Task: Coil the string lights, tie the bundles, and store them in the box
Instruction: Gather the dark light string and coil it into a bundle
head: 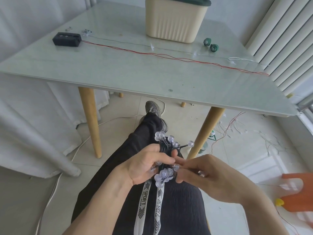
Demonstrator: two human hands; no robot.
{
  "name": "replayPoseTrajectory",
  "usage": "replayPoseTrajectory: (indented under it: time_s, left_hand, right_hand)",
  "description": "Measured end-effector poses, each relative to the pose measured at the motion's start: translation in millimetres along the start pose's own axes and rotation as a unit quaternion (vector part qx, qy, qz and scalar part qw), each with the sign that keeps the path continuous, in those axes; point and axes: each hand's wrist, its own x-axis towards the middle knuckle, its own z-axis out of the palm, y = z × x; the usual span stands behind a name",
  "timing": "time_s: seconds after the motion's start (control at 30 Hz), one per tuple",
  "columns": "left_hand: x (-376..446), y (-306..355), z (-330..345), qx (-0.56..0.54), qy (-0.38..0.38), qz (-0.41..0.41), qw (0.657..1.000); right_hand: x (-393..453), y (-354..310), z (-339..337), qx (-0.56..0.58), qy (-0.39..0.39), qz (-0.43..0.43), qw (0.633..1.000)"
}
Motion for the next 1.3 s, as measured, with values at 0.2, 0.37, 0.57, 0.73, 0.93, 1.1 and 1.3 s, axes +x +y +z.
replayPoseTrajectory:
  time_s: [0.2, 0.37, 0.57, 0.73, 0.93, 1.1, 1.3]
  left_hand:
    - [-1, 1, 1, 0.046, -0.058, 0.003, 0.997]
    - [-1, 0, 2, 0.113, -0.086, 0.000, 0.990]
    - [6, -1, 2, 0.138, -0.095, -0.029, 0.985]
    - [19, 19, -1, 0.122, -0.122, -0.106, 0.979]
    - [50, 73, 3, 0.234, -0.180, -0.170, 0.940]
    - [59, 122, 2, 0.295, -0.206, -0.198, 0.912]
    - [68, 153, 2, 0.375, -0.231, -0.209, 0.873]
  right_hand:
    - [3, 4, -1, -0.002, 0.170, -0.011, 0.985]
    - [14, 7, 9, 0.031, 0.244, -0.027, 0.969]
    - [21, 26, 10, -0.034, 0.273, -0.073, 0.959]
    - [21, 28, -8, 0.022, 0.191, -0.138, 0.972]
    - [49, 12, -54, 0.033, 0.090, -0.137, 0.986]
    - [67, 3, -86, 0.063, 0.060, -0.129, 0.988]
    - [79, -4, -105, -0.017, 0.101, -0.101, 0.990]
